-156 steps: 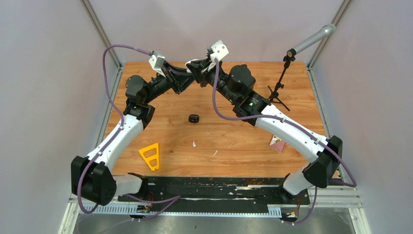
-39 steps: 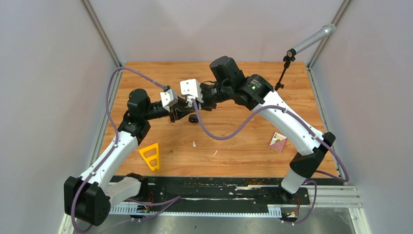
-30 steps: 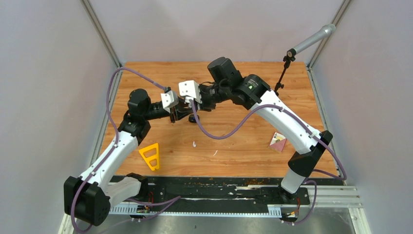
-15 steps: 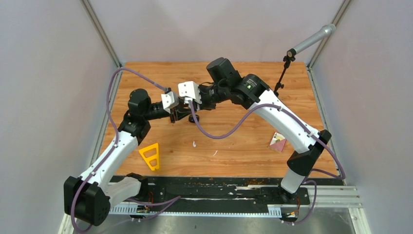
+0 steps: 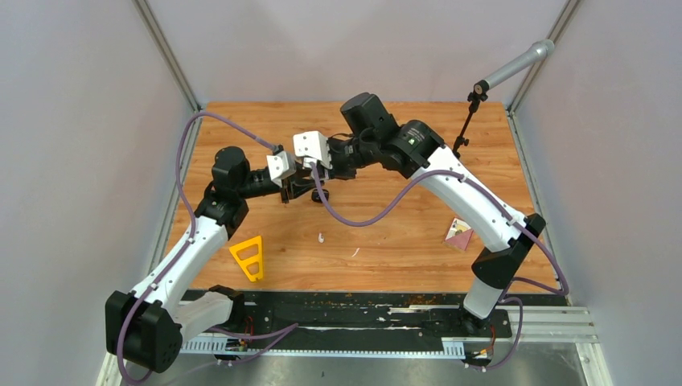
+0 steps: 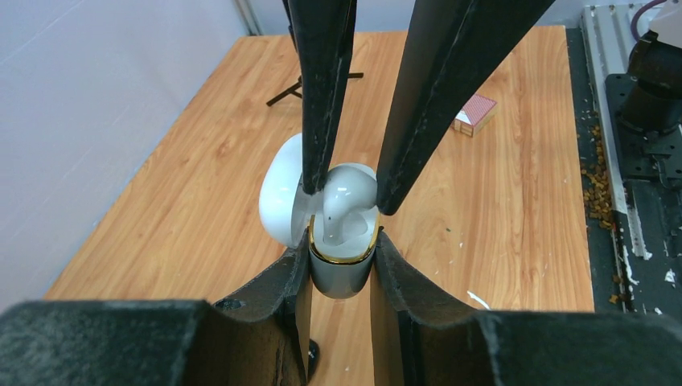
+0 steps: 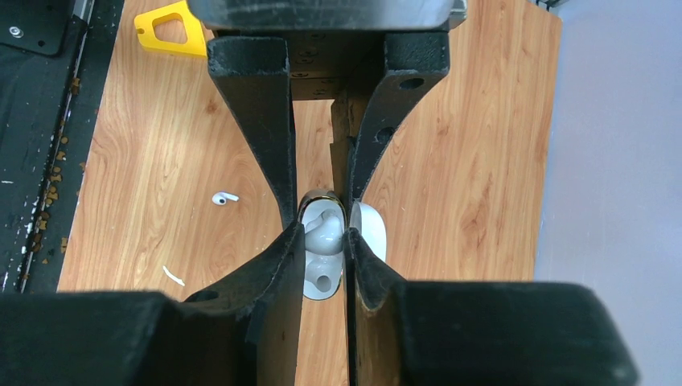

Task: Insert the wireless bluetooth earbuds into the charging case
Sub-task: Pick up the right earbud from the left side groove of the charging case, then insert the right earbud into the right side groove of the charging case.

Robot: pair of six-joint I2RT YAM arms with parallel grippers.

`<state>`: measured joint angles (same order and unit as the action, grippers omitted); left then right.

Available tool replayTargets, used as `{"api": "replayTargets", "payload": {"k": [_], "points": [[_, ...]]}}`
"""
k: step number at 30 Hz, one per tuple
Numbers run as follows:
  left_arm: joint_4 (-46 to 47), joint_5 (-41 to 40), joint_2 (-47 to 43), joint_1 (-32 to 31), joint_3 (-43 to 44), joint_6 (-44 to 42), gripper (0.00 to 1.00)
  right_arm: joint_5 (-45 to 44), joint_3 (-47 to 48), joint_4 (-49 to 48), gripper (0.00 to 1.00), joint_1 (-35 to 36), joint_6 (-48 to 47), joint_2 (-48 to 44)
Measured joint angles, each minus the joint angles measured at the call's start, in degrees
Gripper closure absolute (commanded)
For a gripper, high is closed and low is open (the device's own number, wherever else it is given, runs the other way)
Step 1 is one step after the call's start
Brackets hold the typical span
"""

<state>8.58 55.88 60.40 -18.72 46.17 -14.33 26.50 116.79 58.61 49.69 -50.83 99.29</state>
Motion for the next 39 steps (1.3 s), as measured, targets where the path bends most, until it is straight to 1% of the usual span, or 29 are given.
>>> {"api": "replayTargets", "payload": {"k": [8, 12, 16, 20, 28, 39], "points": [[0.0, -2.2, 0.0, 0.0, 0.0, 0.3, 1.00, 0.0, 3.2, 0.2, 0.90, 0.0, 1.6, -0.2], [0.7, -4.6, 0.0, 0.0, 0.0, 1.2, 1.00, -0.8, 3.3, 0.8, 0.91, 0.0, 2.8, -1.4], [3.1, -8.1, 0.0, 0.0, -0.5, 2.4, 1.00, -4.6, 1.8, 0.9, 0.91, -0.2, 7.5, -3.7], [4.7, -9.4, 0.0, -0.3, -1.6, 3.2, 1.00, -7.4, 1.7, 1.9, 0.93, -1.1, 13.1, -4.2], [7.2, -8.6, 0.1, -1.1, -1.7, 5.1, 1.00, -9.7, 3.7, 4.4, 0.92, -1.8, 18.5, -1.1], [7.6, -6.7, 0.1, -1.2, -1.7, 6.6, 1.00, -11.0, 3.7, 4.4, 0.91, -1.8, 19.6, -0.3]]}}
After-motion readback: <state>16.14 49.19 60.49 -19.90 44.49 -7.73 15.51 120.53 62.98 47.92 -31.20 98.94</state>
